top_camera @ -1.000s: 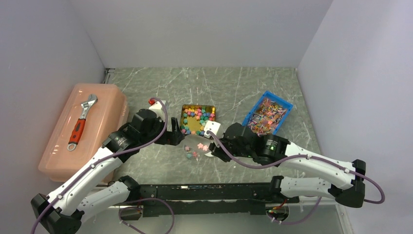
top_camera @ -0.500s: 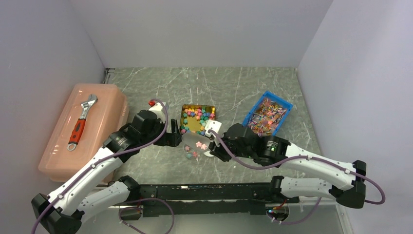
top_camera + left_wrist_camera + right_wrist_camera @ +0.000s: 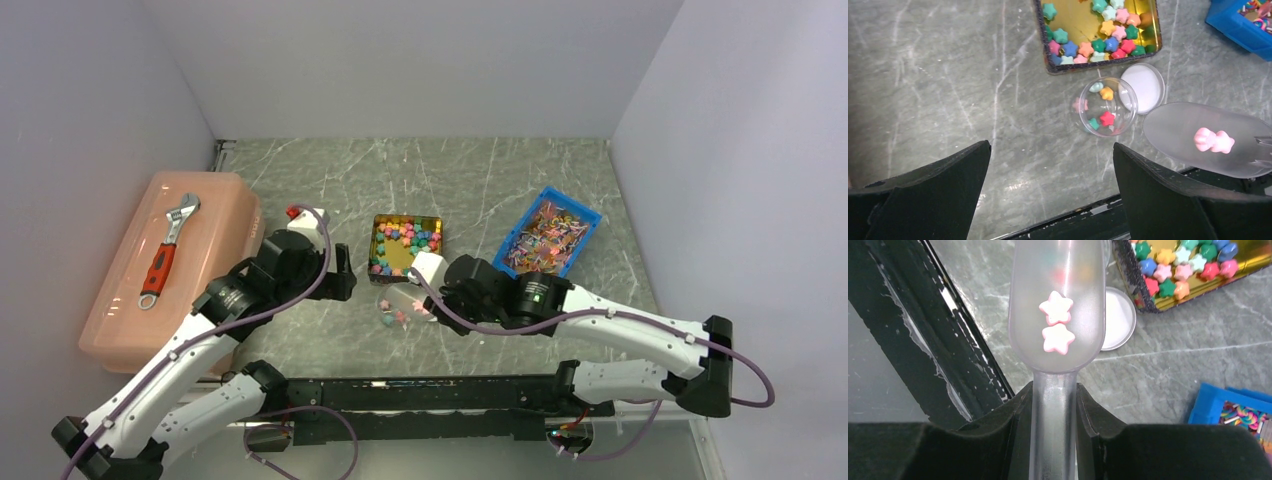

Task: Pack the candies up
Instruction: Place the fake candies in the packing bottle.

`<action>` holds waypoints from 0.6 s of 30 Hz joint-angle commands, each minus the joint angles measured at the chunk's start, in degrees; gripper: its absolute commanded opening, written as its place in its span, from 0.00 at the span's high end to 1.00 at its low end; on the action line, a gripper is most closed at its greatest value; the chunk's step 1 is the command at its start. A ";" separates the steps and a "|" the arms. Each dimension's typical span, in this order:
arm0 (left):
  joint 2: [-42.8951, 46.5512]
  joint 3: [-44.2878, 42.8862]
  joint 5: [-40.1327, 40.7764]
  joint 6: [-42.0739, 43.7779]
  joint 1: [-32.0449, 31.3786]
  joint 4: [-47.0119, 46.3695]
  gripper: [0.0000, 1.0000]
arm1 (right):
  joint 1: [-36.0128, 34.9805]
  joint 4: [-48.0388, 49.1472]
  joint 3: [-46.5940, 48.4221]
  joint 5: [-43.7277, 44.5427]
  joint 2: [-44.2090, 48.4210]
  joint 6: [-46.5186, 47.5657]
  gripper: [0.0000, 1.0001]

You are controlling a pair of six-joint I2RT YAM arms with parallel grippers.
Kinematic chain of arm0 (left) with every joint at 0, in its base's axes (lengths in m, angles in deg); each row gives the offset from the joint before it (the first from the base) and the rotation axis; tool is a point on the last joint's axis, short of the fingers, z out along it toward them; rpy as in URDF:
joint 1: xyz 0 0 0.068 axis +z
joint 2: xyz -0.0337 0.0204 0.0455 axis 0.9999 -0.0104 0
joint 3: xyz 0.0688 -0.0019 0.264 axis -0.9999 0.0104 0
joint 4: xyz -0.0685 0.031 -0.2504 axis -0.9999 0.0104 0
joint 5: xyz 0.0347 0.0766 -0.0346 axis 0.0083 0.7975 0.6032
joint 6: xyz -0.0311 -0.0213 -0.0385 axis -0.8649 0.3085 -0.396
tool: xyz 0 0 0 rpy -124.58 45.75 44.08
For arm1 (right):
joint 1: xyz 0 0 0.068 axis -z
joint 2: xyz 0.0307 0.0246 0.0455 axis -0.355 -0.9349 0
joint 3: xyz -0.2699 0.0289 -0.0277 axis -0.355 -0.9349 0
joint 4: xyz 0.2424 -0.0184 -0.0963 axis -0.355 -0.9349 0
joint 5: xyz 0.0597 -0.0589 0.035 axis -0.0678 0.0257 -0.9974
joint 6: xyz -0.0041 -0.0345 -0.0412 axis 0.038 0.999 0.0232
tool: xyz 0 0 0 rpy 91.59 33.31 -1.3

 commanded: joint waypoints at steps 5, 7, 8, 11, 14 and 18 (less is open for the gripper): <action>3.68 -2.24 6.45 3.48 -0.09 2.36 0.01 | -0.04 -7.56 7.29 1.17 -6.14 -4.16 1.00; 4.21 -1.60 6.64 4.03 -0.06 2.11 0.01 | 0.21 -9.29 8.60 0.78 -7.77 -4.99 1.00; 4.45 -1.33 6.64 4.30 -0.05 1.93 0.00 | 0.35 -10.33 9.34 0.70 -8.73 -5.62 1.00; 4.73 -0.35 6.80 5.10 -0.09 1.59 0.01 | 0.78 -13.26 11.38 0.30 -11.18 -7.42 1.00; 4.91 0.38 6.31 5.38 -0.09 1.43 0.01 | 1.18 -16.10 13.41 -0.15 -13.20 -9.06 1.00; 6.13 1.92 5.42 5.54 -0.09 0.35 0.01 | 1.67 -18.89 16.36 -0.62 -15.94 -10.58 1.00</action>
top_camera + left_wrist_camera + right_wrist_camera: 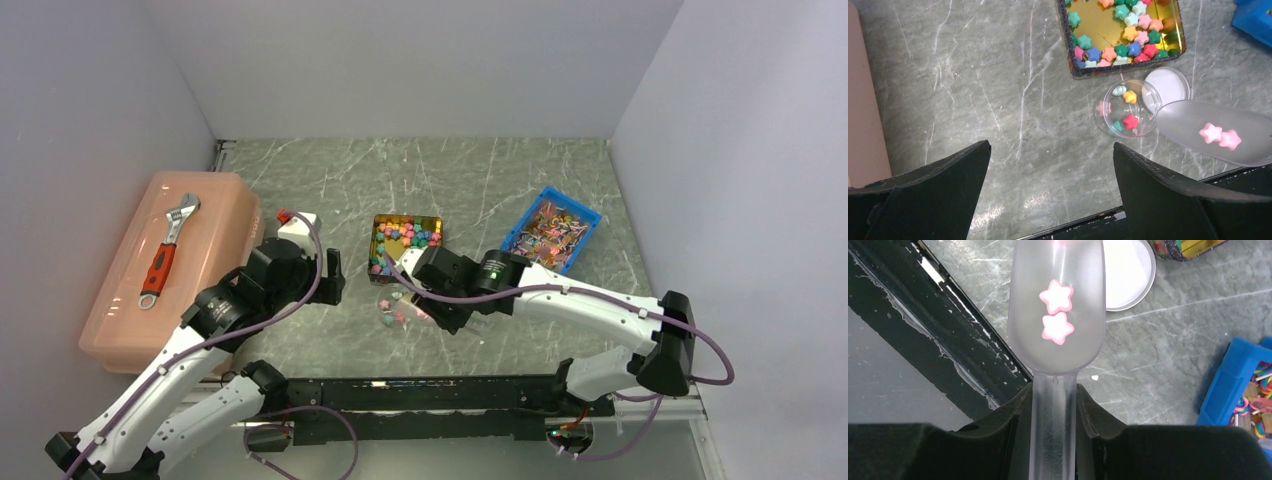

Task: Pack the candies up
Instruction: Place the fake candies in the packing bottle.

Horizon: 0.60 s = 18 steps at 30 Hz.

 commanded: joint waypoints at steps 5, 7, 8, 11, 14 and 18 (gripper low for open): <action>2.80 2.83 -0.25 1.61 -0.07 -2.03 0.01 | 0.93 -6.67 8.92 -0.50 -5.75 -3.88 1.00; 3.31 3.03 -0.27 1.70 -0.07 -1.92 0.01 | 1.34 -7.61 10.47 -0.45 -7.59 -4.07 1.00; 3.52 3.16 -0.40 1.72 -0.09 -1.98 0.01 | 1.68 -7.95 11.20 -0.66 -8.41 -4.16 1.00; 4.33 3.48 -0.93 1.78 -0.09 -2.20 0.01 | 2.50 -9.73 13.64 -0.97 -11.21 -4.44 1.00; 4.70 3.56 -0.78 1.98 -0.10 -2.03 0.01 | 3.10 -11.05 15.67 -1.16 -13.72 -4.91 1.00; 5.35 3.74 -1.49 2.11 -0.09 -2.20 0.01 | 4.31 -12.90 18.27 -1.98 -16.79 -5.23 1.00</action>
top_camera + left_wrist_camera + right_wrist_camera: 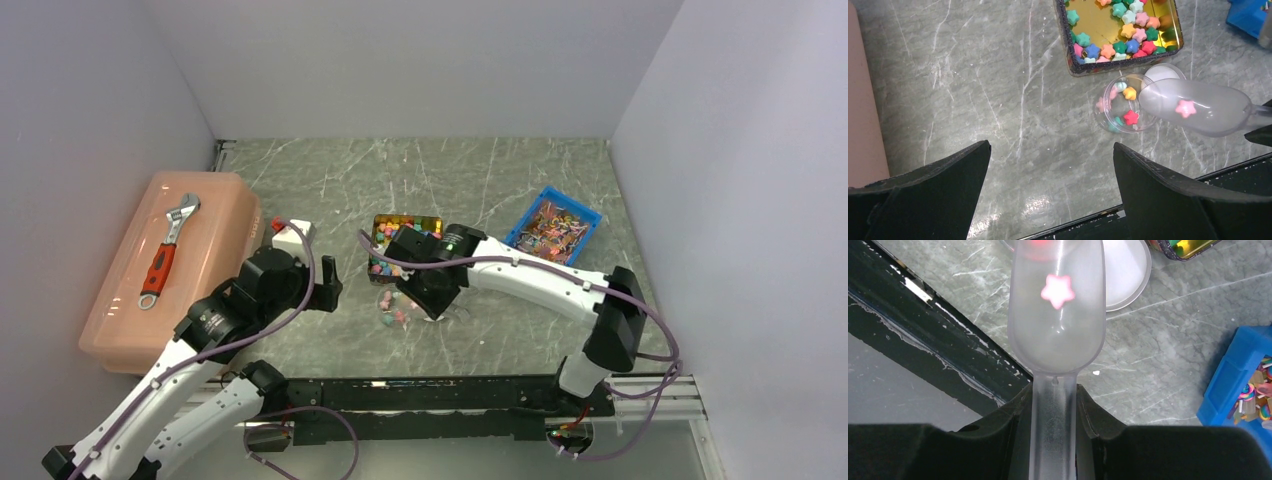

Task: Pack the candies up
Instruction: Place the fake candies in the packing bottle.

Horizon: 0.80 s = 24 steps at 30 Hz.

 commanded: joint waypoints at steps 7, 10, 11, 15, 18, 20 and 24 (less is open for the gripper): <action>1.50 0.42 -1.34 1.84 -0.09 -1.94 0.01 | 1.73 -7.84 9.31 -1.67 -5.81 -1.79 1.00; 1.79 0.48 -1.51 1.98 -0.09 -2.07 0.01 | 1.87 -8.71 10.20 -1.95 -6.55 -2.40 1.00; 1.84 0.54 -1.58 2.00 -0.09 -2.11 0.01 | 2.00 -8.93 10.25 -1.71 -6.56 -2.77 1.00; 2.16 0.66 -1.97 2.09 -0.09 -2.12 0.01 | 2.20 -8.83 10.51 -3.37 -6.13 -3.35 1.00; 2.33 0.66 -2.07 2.17 -0.05 -2.11 0.01 | 2.27 -9.57 10.97 -3.37 -6.22 -3.43 1.00; 2.44 0.66 -2.07 2.18 -0.09 -2.07 0.00 | 2.23 -8.78 10.33 -3.46 -5.77 -3.49 1.00; 2.42 0.75 -1.76 2.01 -0.09 -2.02 0.01 | 2.27 -8.66 10.02 -3.46 -4.77 -3.78 1.00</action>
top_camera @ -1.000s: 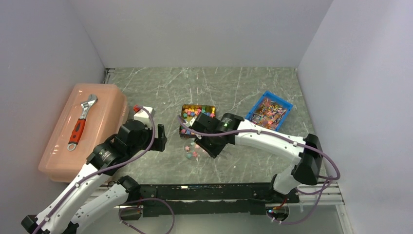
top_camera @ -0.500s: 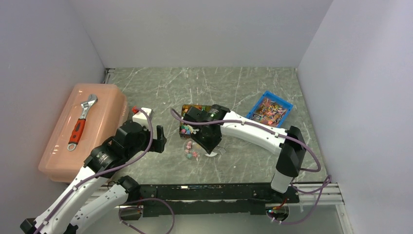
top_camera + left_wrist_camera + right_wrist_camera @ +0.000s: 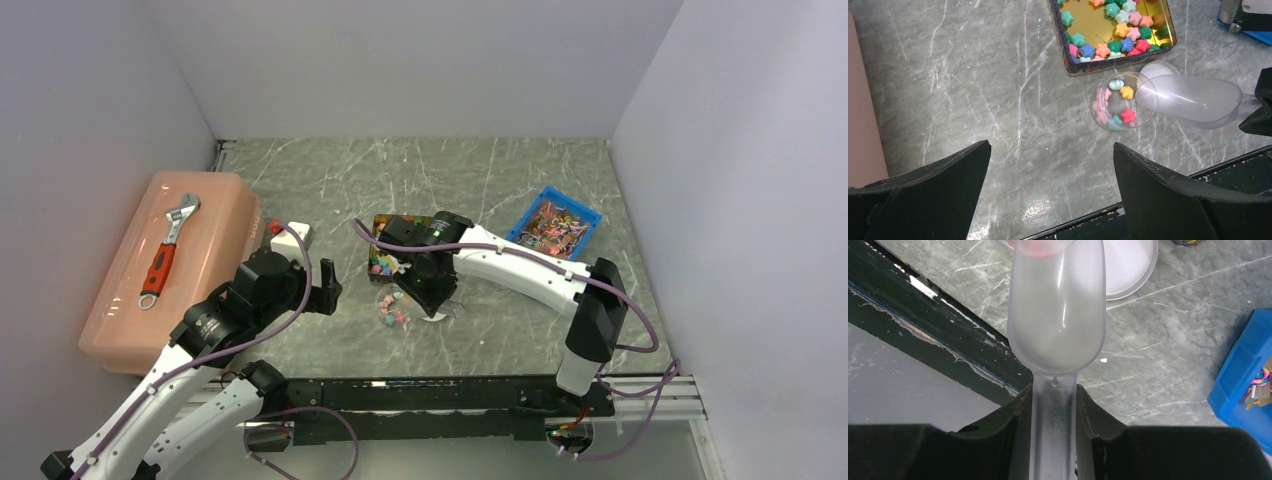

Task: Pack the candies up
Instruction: Place the fake candies in the packing bottle, then move the storage box to the center of the board.

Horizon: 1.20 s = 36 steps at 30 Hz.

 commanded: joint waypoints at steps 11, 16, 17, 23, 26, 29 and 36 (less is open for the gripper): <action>-0.41 0.22 0.04 0.58 -0.09 -1.98 0.01 | 0.81 0.66 -1.65 0.79 8.86 -3.14 1.00; -1.60 0.14 -1.45 0.86 -0.09 -2.44 0.00 | 1.50 1.95 -5.11 3.09 13.64 -4.83 1.00; -1.70 0.13 -1.95 0.99 -0.09 -2.69 0.00 | 1.67 2.30 -5.85 3.84 14.77 -5.43 1.00; -4.10 -0.33 -5.47 1.57 -0.09 -4.77 0.01 | 3.64 5.15 -10.59 9.12 23.21 -8.48 1.00; -6.44 -1.79 -7.13 1.50 -0.09 -5.20 0.01 | 4.53 6.75 -13.06 11.75 27.39 -9.62 1.00; -8.85 -3.53 -8.99 1.20 -0.07 -5.43 0.01 | 5.23 9.22 -15.99 14.53 31.76 -10.44 1.00; -15.89 -7.55 -14.93 0.59 -0.18 -9.65 0.01 | 5.75 15.93 -21.99 22.75 41.37 -11.36 1.00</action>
